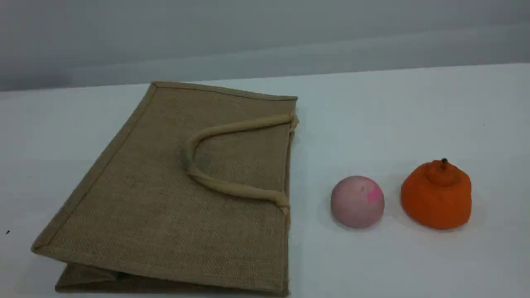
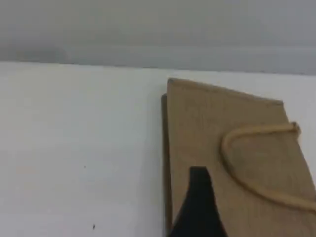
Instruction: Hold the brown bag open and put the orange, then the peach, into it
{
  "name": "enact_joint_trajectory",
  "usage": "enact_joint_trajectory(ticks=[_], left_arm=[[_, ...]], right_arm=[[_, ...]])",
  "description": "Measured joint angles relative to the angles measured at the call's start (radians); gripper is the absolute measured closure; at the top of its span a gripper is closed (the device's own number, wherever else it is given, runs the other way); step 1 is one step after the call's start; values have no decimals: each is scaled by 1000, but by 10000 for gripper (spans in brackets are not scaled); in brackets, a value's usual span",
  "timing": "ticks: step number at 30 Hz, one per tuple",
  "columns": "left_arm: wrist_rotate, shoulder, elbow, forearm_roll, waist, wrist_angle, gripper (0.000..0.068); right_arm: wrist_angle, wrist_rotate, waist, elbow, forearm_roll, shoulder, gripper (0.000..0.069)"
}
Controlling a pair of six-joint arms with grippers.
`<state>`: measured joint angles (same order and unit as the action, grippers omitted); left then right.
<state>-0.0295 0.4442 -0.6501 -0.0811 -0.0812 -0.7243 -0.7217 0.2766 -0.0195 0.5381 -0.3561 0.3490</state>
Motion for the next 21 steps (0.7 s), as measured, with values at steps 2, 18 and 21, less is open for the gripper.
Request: enact_joint_trajectory(ticks=[2,18,21], left_arm=[[15,103,-34,0,0,42,174],[52,1027,-379,-93,-1,144,174],[85,1176,-460,-131,-1,118,174]], right_arm=[[96,41,0,0,-30,93,258],[476,68,0,266,-206,958,258],[476,68,0,331,-206,1080,258]])
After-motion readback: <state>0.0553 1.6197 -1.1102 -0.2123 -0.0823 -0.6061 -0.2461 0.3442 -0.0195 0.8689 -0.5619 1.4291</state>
